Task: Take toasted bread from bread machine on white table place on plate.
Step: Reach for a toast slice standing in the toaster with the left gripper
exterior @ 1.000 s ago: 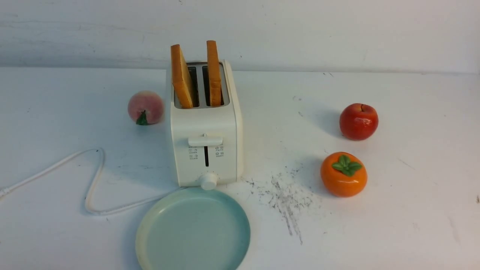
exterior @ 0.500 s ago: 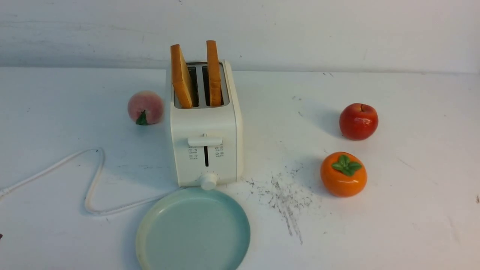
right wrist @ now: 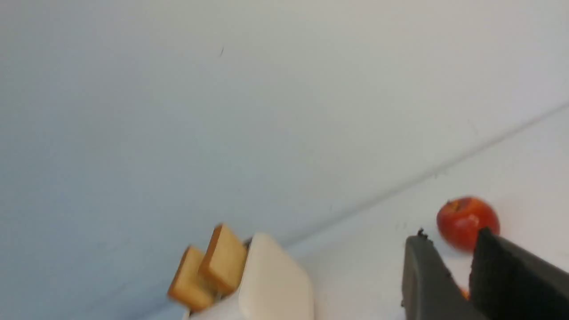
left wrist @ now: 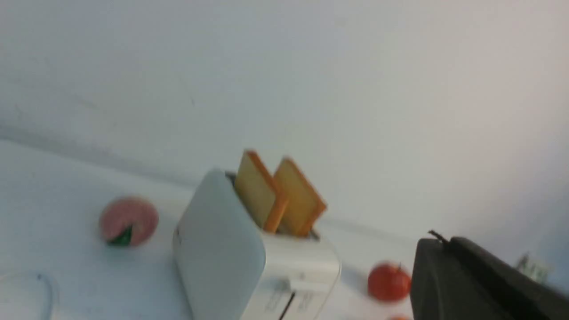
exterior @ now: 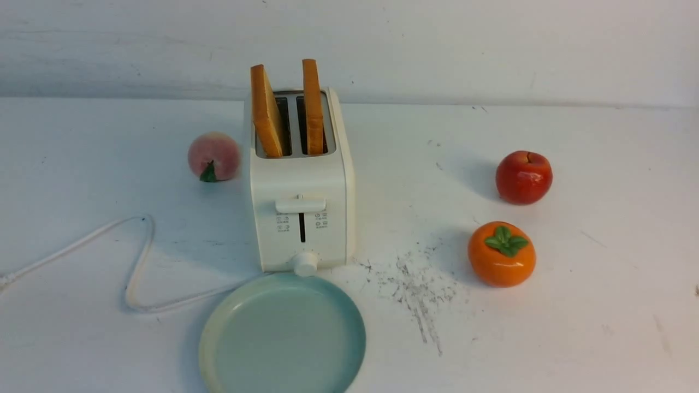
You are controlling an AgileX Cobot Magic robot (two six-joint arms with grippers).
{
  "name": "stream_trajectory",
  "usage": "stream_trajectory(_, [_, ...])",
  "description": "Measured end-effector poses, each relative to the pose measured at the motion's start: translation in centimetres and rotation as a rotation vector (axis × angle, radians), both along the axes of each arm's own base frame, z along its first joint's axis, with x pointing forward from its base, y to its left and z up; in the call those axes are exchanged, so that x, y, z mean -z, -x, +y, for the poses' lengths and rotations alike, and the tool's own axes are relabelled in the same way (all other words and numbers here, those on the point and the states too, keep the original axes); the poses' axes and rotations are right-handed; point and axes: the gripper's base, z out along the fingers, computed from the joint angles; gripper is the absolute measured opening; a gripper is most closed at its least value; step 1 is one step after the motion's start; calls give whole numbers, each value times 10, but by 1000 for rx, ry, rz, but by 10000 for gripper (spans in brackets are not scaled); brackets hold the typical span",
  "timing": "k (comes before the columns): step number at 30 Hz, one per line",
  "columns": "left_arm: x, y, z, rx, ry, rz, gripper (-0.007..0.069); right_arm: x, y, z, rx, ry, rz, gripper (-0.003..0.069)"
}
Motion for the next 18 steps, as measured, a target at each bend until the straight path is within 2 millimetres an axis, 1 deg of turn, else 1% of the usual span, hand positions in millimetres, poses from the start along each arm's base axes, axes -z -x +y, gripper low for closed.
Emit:
stream_trajectory(1, [-4, -12, -4, 35, -43, 79, -14, -12, -2, 4, -44, 38, 63, 127])
stream_trajectory(2, [-5, -27, -8, 72, -77, 174, -14, -25, -5, 8, -99, 98, 137, 104])
stream_trajectory(3, [-5, -32, -11, 106, -102, 232, -14, -32, -12, 11, -141, 139, 211, 80])
stream_trajectory(4, [-4, -49, -15, 142, -136, 332, -14, -40, -16, 16, -206, 206, 295, 58])
stream_trajectory(6, [-8, -70, -18, 181, -176, 433, -14, -46, -31, 20, -300, 285, 435, 22])
stream_trajectory(7, [-6, -75, -19, 189, -181, 460, -14, -47, -30, 21, -308, 287, 441, 19])
stream_trajectory(8, [-8, -84, -20, 201, -192, 493, -14, -47, -36, 23, -365, 326, 517, 5])
stream_trajectory(10, [-19, -117, -24, 228, -204, 566, -14, -42, -52, 26, -454, 346, 638, -8])
stream_trajectory(11, [-20, -120, -24, 229, -203, 570, -14, -41, -54, 26, -459, 344, 650, -8])
stream_trajectory(12, [-30, -142, -27, 240, -210, 598, -14, -38, -60, 27, -482, 341, 687, -8])
stream_trajectory(15, [-46, -183, -31, 267, -246, 642, -14, -34, -68, 27, -496, 344, 716, -8])
stream_trajectory(16, [-54, -196, -32, 276, -258, 643, -14, -34, -69, 27, -498, 348, 715, -8])
stream_trajectory(17, [-55, -198, -32, 278, -260, 646, -14, -34, -69, 27, -498, 349, 714, -8])
stream_trajectory(18, [-56, -211, -33, 285, -265, 666, -14, -34, -70, 27, -496, 350, 712, -8])
